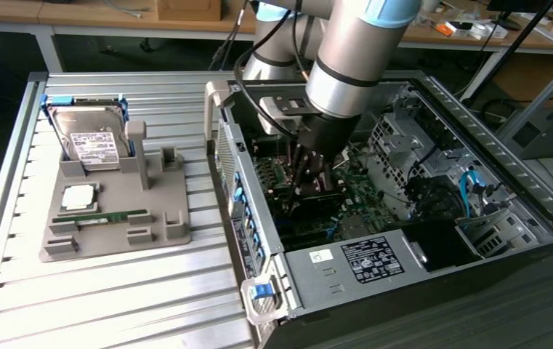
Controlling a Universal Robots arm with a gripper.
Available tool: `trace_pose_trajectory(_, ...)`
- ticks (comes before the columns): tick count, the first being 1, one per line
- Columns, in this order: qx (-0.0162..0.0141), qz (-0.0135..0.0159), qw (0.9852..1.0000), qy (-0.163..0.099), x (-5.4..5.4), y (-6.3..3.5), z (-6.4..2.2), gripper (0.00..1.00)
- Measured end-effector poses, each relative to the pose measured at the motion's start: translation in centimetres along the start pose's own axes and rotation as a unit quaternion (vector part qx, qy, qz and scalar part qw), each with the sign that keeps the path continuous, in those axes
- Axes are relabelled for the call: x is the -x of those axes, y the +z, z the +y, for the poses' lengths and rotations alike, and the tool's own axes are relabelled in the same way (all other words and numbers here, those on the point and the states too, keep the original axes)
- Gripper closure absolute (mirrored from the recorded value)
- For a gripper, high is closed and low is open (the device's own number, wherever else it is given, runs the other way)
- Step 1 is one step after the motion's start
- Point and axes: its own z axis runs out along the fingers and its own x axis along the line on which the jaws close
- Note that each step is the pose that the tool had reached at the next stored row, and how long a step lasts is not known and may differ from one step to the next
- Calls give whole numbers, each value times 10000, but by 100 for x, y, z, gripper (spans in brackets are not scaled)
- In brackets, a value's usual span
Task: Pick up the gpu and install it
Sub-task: 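Press down on the gpu until it lock into place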
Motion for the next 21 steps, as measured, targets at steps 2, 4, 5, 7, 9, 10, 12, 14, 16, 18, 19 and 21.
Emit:
trace_pose_trajectory(2,-1,-2,10000,0,1,13,3,89)
trace_pose_trajectory(4,1,0,10000,0,1,24,5,89)
trace_pose_trajectory(5,-2,-5,10000,0,1,32,4,89)
trace_pose_trajectory(7,-1,-3,10000,0,1,39,4,89)
trace_pose_trajectory(9,0,-1,10000,1,0,41,4,89)
trace_pose_trajectory(10,0,-1,10000,1,0,41,4,89)
trace_pose_trajectory(12,-2,-5,10000,0,1,38,4,89)
trace_pose_trajectory(14,-6,-9,10000,0,-2,-39,8,89)
trace_pose_trajectory(16,-4,-7,10000,0,-5,-87,4,89)
trace_pose_trajectory(18,-4,-14,10000,-1,-6,-92,-58,89)
trace_pose_trajectory(19,1,-17,10000,-1,-7,-98,-97,89)
trace_pose_trajectory(21,9,-35,10000,-3,-9,-104,-185,89)
